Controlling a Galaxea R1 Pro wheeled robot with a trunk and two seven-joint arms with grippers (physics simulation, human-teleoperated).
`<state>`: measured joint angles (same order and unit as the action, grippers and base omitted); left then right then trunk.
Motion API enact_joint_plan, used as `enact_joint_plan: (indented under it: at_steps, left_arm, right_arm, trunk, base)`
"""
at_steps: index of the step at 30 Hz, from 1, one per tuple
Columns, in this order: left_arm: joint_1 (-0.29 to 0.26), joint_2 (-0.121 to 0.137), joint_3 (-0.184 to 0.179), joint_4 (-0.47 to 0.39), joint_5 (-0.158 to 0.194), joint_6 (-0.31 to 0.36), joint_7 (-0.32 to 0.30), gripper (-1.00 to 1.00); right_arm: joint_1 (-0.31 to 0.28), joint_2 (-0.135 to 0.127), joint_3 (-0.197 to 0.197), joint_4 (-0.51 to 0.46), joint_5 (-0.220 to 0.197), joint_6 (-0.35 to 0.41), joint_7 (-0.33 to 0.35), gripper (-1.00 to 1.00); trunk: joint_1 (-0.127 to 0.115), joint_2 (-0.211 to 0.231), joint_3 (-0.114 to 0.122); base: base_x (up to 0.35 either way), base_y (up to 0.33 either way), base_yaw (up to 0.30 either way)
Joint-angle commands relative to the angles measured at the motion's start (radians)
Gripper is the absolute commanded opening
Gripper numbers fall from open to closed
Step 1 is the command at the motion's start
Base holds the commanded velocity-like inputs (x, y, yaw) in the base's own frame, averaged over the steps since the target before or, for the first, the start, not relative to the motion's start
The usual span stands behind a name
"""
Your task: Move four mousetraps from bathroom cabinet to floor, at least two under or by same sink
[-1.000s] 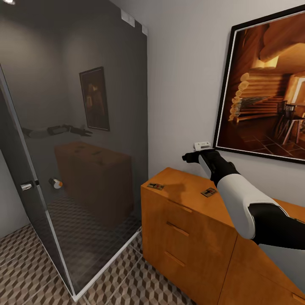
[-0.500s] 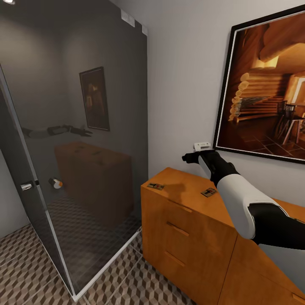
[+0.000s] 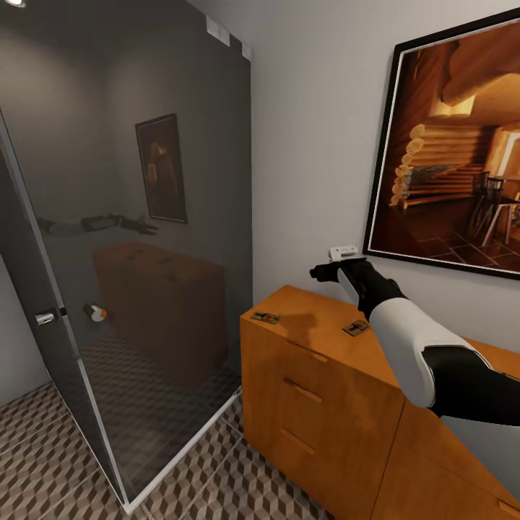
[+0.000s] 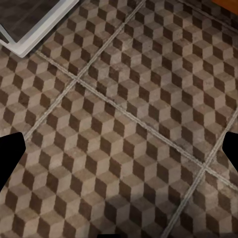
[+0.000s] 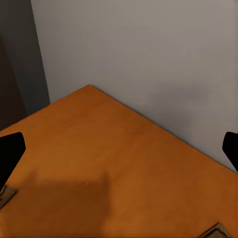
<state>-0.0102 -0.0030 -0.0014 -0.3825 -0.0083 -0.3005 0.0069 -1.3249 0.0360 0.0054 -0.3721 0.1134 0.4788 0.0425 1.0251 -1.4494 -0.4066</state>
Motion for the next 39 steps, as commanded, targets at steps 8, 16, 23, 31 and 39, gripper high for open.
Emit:
enact_joint_plan:
  at_steps: [8, 16, 23, 31, 39]
  left_arm:
    - [-0.001, 0.0, 0.0, 0.001, -0.001, -0.003, 0.001, 1.0]
    - [-0.001, 0.0, 0.0, 0.001, -0.001, -0.002, 0.001, 1.0]
    - [-0.001, 0.0, 0.0, 0.001, -0.001, -0.003, 0.001, 1.0]
    - [-0.001, 0.0, 0.0, 0.001, 0.0, -0.002, 0.001, 1.0]
    - [-0.001, 0.0, 0.0, 0.001, -0.001, -0.003, 0.001, 1.0]
  right_arm:
    - [0.0, 0.0, 0.001, 0.015, 0.009, 0.006, 0.009, 1.0]
    - [-0.001, 0.0, 0.002, 0.049, 0.008, 0.006, 0.016, 1.0]
    - [-0.001, 0.002, 0.004, 0.076, 0.007, 0.006, 0.077, 1.0]
    - [0.0, 0.002, 0.004, 0.121, 0.067, -0.012, 0.155, 1.0]
    - [-0.001, 0.006, 0.004, 0.171, 0.107, -0.046, 0.211, 1.0]
  trunk:
    - [0.0, -0.001, -0.001]
    - [0.0, -0.001, -0.001]
    - [0.0, -0.001, -0.001]
    - [0.0, -0.001, -0.001]
    - [0.0, -0.001, -0.001]
  base:
    - [0.0, 0.0, 0.0]
    - [0.0, 0.0, 0.0]
    - [0.0, 0.0, 0.0]
    - [0.0, 0.0, 0.0]
    - [0.0, 0.0, 0.0]
